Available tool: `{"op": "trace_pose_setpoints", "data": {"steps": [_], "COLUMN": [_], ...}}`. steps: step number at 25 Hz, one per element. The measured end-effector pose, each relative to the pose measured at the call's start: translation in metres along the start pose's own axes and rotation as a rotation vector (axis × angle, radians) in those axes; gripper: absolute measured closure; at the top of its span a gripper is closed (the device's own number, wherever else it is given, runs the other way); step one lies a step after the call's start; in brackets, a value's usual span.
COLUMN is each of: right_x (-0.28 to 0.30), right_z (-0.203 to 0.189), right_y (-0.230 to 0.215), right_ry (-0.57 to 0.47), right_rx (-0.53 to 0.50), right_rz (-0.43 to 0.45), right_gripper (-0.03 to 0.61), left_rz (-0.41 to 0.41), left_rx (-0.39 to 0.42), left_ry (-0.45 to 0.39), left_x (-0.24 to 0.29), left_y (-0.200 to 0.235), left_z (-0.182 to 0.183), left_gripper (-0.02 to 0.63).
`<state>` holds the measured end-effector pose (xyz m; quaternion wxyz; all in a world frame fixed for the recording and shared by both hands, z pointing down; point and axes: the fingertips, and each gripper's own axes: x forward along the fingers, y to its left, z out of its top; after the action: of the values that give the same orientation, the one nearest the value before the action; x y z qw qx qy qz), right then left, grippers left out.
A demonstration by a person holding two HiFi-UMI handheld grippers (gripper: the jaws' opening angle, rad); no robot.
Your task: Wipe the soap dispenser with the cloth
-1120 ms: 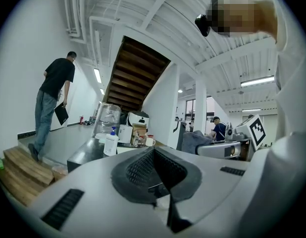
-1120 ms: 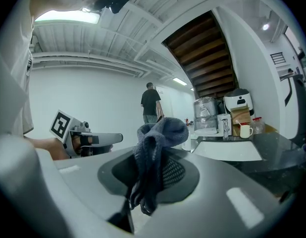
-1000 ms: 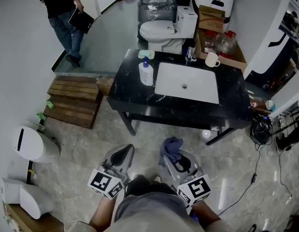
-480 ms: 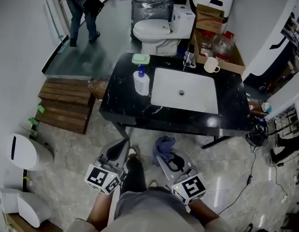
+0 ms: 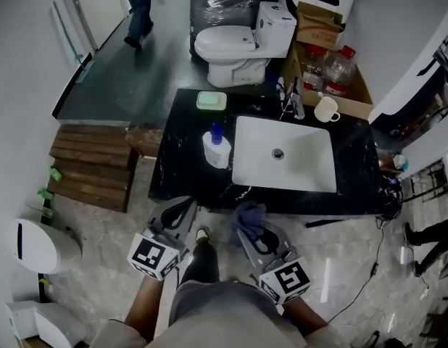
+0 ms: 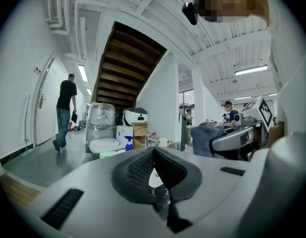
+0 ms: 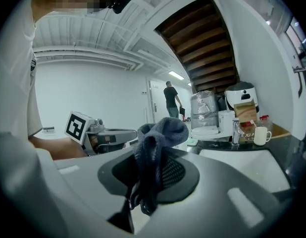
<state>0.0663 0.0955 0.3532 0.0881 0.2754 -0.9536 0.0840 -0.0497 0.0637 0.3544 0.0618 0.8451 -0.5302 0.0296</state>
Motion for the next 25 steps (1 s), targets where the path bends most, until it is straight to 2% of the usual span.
{"op": "trace_pose_setpoints", "data": {"steps": [7,11,13,18,19,21,25], "right_x": [0.061,0.09,0.101,0.118,0.119,0.121,0.129], "right_z": [0.014,0.019,0.019,0.015,0.015,0.016,0.018], "right_y": [-0.032,-0.047,-0.054,-0.066,-0.068,-0.071,-0.076], "right_ry": [0.017,0.014,0.014,0.025,0.028,0.027,0.018], "right_rx": [0.045,0.052,0.064,0.086,0.091,0.099,0.109], "right_rz": [-0.084,-0.144,-0.174,-0.228,-0.236,-0.248,-0.257], "right_gripper": [0.506,0.506,0.505,0.506,0.506,0.506,0.506], "left_rz": [-0.064,-0.135,-0.181,-0.297,-0.319,-0.366,-0.442], "left_rx": [0.032,0.064,0.102,0.259,0.27,0.279,0.293], "left_ry": [0.024,0.037,0.051,0.121,0.133,0.154,0.17], "left_x": [0.051,0.076,0.088,0.122,0.128,0.138,0.155], "left_y": [0.063,0.088,0.095,0.102,0.101,0.098,0.091], "left_z": [0.007,0.006,0.003,-0.01,-0.012,-0.015,-0.019], "left_gripper": [0.607,0.607,0.606,0.604,0.591,0.497,0.46]}}
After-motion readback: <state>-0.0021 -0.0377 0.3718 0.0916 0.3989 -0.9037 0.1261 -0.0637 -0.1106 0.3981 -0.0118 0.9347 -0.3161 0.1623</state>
